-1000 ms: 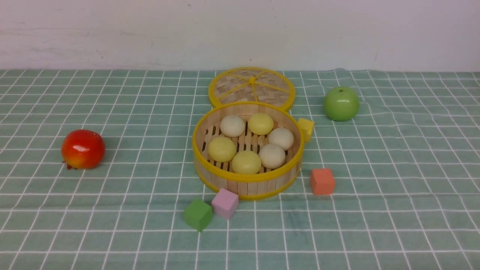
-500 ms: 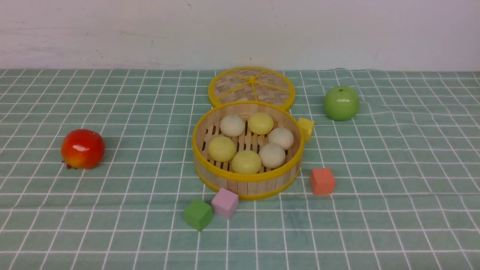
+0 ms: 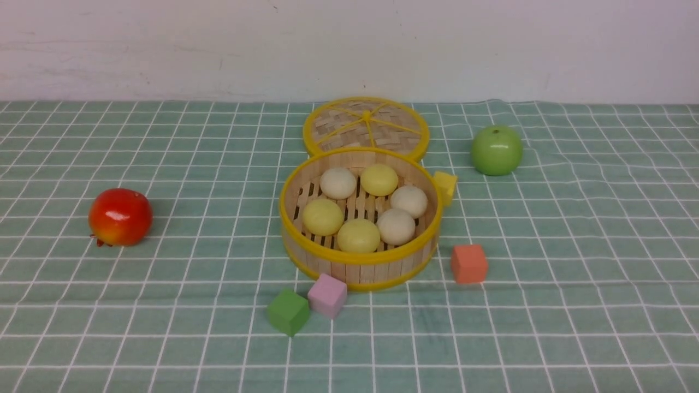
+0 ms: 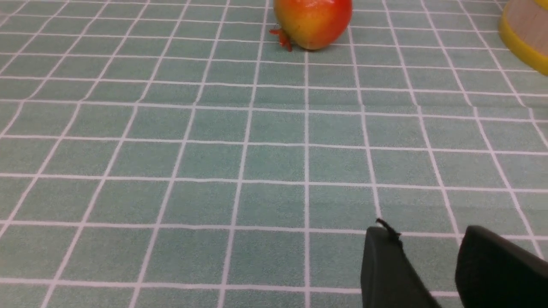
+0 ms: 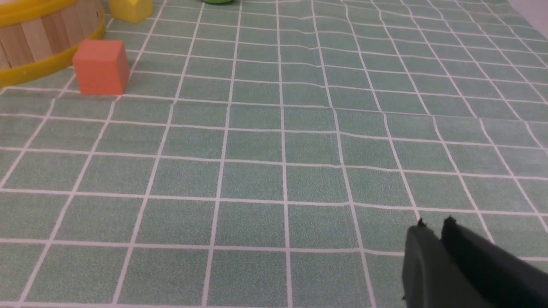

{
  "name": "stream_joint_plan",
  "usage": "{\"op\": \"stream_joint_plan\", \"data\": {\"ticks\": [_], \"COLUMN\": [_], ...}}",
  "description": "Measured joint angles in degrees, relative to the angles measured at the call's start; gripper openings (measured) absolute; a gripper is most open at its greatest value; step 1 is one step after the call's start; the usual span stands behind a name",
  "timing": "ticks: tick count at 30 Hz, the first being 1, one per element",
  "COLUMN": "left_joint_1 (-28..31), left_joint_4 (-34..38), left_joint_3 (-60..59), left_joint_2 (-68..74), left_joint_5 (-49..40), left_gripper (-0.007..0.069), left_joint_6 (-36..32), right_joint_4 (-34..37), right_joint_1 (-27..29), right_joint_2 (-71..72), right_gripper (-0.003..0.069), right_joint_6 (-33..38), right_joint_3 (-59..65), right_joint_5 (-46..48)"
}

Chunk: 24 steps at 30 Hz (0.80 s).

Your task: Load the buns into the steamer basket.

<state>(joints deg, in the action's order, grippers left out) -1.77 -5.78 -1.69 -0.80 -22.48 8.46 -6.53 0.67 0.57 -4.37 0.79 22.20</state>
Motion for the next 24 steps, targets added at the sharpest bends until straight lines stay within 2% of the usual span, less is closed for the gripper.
{"op": "stream_joint_plan", "data": {"ticks": [4, 24], "left_joint_1": [-5.3, -5.6], "left_joint_4": [0.0, 0.0], "left_joint_3": [0.0, 0.0], "left_joint_2": [0.0, 0.0], "left_joint_5": [0.0, 0.0], "left_gripper": [0.0238, 0.0238], "left_joint_6": [0.0, 0.0], "right_joint_4": [0.0, 0.0], "right_joint_1": [0.0, 0.0], "right_joint_2": [0.0, 0.0], "right_gripper": [0.0064, 0.0085], "right_joint_6": [0.0, 0.0], "right_joint_3": [0.0, 0.0], "right_joint_5": [0.0, 0.0]}}
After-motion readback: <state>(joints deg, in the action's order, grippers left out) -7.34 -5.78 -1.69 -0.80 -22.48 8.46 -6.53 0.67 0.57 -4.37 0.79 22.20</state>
